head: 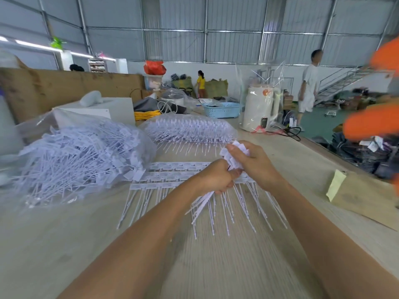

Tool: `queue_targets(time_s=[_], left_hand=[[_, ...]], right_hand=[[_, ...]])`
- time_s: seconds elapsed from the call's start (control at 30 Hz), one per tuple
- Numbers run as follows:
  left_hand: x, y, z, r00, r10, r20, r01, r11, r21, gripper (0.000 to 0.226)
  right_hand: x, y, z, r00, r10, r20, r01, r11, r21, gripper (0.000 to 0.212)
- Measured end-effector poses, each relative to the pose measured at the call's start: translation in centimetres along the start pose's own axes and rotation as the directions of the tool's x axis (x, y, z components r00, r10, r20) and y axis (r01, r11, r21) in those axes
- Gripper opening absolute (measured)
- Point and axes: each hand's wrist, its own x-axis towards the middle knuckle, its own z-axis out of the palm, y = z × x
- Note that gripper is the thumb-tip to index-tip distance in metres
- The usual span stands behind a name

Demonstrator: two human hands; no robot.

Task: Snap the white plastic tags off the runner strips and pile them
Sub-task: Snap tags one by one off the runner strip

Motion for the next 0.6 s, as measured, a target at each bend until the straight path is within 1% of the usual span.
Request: queue_targets(time_s=[0.03, 0.1, 0.2, 0.27, 0.33, 0.47, 0.53, 0.6], left_hand=[[-0.3, 0.0, 0.0, 1.000, 0.014, -0.015, -0.014, 1.000, -0.004, 0.031], [-0.9, -0.1, -0.1, 0.999, 0.034, -0.037, -0.034, 0.999, 0.010, 0.031], [-2.6, -0.5, -1.0, 0.997, 0.058, -0.053, -0.056, 0.997, 0.049, 0.033], [-4.2, -0.8, -2.0, 0.993, 0.075, -0.096, -0.063, 0.991, 0.116, 0.033], [-6.2, -1.4, -3.4, 0.987, 0.089, -0.137, -0.063, 0.981, 0.184, 0.032], [-10.8, -3.5, -6.8, 0.964, 0.139, -0.226, -0.037, 0.914, 0.405, 0.029], [-13.7, -4.9, -8.6, 0.945, 0.168, -0.279, -0.030, 0.897, 0.440, 0.026], [-16.8, -6.5, -10.6, 0.928, 0.180, -0.326, -0.021, 0.899, 0.437, 0.022]], right_hand=[[0.0, 0.0, 0.3, 0.998, -0.040, -0.038, 0.038, 0.998, -0.053, 0.028], [0.0, 0.0, 0.6, 0.992, -0.074, -0.107, 0.059, 0.989, -0.133, 0.031], [0.1, -0.1, 1.0, 0.986, -0.061, -0.156, 0.036, 0.987, -0.156, 0.034], [0.0, -0.2, 1.9, 0.988, -0.041, -0.152, 0.018, 0.989, -0.149, 0.031], [0.0, -0.7, 3.4, 0.994, -0.020, -0.104, 0.007, 0.993, -0.122, 0.032], [-0.4, -2.8, 8.3, 0.993, -0.004, 0.115, 0.017, 0.994, -0.112, 0.050], [-0.4, -4.5, 11.7, 0.980, -0.030, 0.198, 0.046, 0.996, -0.073, 0.051], [-0.4, -6.4, 15.5, 0.963, -0.082, 0.259, 0.096, 0.994, -0.045, 0.048]])
